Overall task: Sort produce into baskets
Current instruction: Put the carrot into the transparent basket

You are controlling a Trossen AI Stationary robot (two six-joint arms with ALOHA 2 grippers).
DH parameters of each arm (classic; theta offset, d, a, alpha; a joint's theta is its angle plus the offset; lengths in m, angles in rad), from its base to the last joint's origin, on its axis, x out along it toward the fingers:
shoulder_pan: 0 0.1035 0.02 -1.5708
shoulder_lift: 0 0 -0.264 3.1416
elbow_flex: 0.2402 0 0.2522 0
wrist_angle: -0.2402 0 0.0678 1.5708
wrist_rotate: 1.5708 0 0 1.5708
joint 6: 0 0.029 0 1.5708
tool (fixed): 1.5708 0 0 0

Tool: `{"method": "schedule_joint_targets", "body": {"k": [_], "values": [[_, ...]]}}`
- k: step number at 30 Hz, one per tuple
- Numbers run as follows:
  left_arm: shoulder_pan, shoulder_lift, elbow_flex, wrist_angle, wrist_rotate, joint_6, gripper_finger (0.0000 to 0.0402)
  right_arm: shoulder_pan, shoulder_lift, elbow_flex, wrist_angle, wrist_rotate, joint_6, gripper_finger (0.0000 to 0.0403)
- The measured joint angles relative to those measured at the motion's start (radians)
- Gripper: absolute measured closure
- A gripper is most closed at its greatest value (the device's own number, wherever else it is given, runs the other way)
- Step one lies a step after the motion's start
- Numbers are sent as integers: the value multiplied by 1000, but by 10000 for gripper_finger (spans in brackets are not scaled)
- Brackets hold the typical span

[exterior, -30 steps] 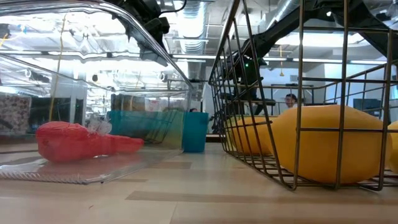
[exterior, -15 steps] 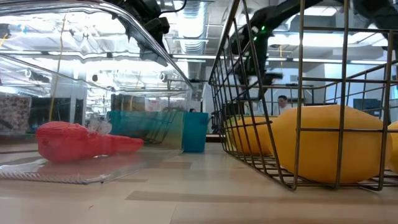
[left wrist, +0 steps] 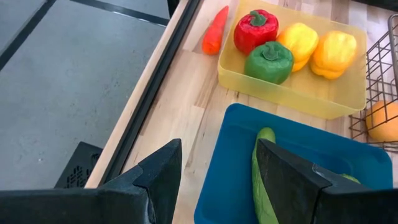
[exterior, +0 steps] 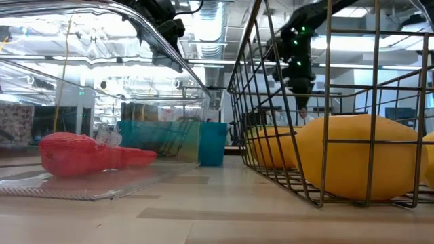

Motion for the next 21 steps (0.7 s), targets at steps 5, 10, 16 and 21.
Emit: {"method": "schedule_joint_targets", "body": {"k": [5,10,16,21], "values": [[0,0,0,0,-2,-1,207,-36,0,-86,16,-21,-233,117],[0,0,0,0,-4,-2,207,-67,0,-182,88,-25,-252,117],[0,0,0,2,-5,-2,207,-78,0,-245,150,-45,-258,117],[0,0,0,3,-6,-3,207,-86,0,-272,162,-172,-322,117]]}}
